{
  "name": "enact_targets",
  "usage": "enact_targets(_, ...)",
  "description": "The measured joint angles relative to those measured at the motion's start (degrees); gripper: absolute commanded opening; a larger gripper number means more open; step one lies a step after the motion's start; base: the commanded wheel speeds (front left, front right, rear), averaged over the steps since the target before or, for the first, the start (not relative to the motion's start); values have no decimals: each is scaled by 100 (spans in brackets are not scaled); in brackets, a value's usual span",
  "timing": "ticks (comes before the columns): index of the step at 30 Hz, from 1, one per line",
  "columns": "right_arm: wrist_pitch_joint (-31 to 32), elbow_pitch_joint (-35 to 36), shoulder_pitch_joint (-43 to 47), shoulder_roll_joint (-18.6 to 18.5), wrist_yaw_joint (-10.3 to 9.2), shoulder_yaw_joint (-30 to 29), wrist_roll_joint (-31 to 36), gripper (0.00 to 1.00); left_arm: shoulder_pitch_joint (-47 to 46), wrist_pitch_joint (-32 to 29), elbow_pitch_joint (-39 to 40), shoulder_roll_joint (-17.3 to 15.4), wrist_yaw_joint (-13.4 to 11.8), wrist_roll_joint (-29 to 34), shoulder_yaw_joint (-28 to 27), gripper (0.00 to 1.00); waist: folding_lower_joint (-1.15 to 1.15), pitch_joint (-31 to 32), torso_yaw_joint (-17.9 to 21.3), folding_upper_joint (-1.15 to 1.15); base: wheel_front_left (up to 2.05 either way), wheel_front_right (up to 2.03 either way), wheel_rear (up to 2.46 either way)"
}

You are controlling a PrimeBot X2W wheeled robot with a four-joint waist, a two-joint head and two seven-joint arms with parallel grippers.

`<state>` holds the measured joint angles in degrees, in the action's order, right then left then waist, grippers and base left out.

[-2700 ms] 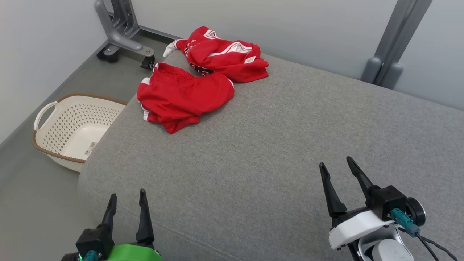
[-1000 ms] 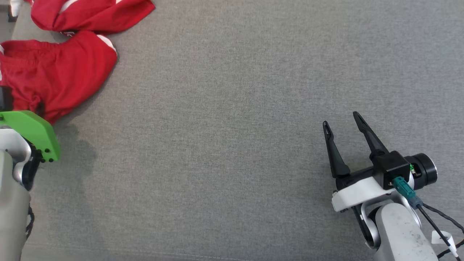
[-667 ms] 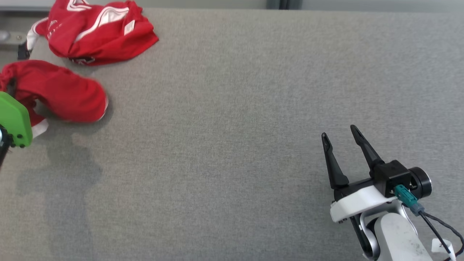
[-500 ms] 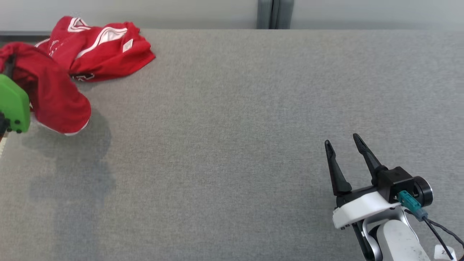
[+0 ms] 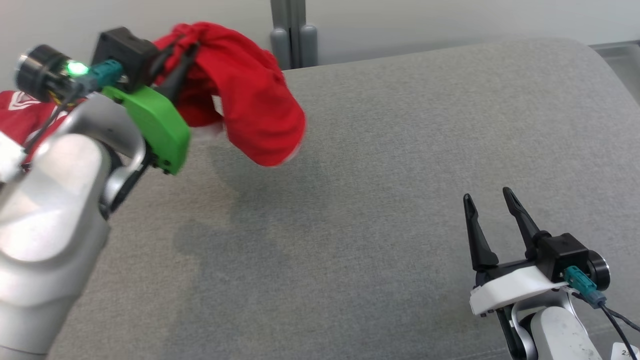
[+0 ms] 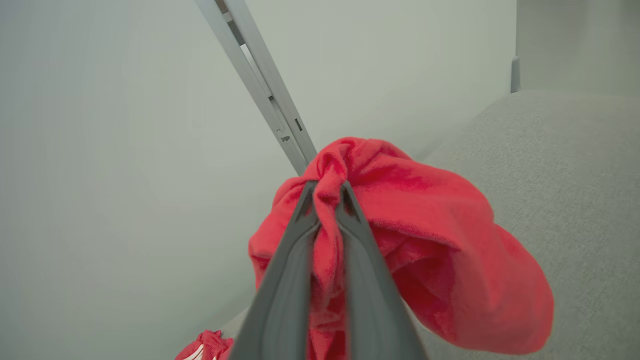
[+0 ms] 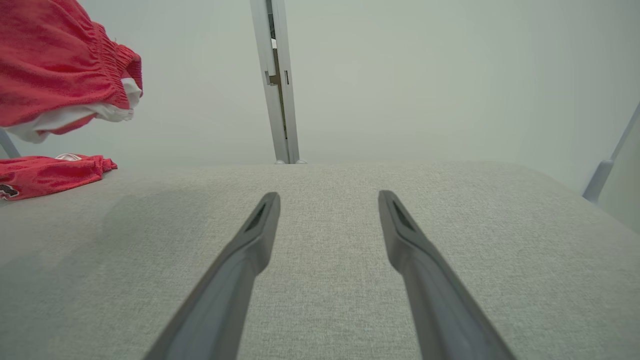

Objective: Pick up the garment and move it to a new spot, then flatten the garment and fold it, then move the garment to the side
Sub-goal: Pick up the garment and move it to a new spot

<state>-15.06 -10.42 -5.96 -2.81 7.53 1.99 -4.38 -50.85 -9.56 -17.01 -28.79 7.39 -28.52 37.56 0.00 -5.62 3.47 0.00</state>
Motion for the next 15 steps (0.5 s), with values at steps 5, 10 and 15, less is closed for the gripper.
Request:
enact_targets(5,0,-4,-44,-4,0,0,-78,100,432,234,-36,714,0,-211,477,0,0,-136,353,0,0,0,0)
enact_targets(10,0,34,-205,-3,0,74,-194,100,801,489,-552,1199,0,-454,770,0,0,-440,572,0,0,0,0)
enact_targets(15,0,27,-268,-4,0,103,-299,100,914,810,-1371,1350,-3,-510,821,0,0,-730,757,0,0,0,0)
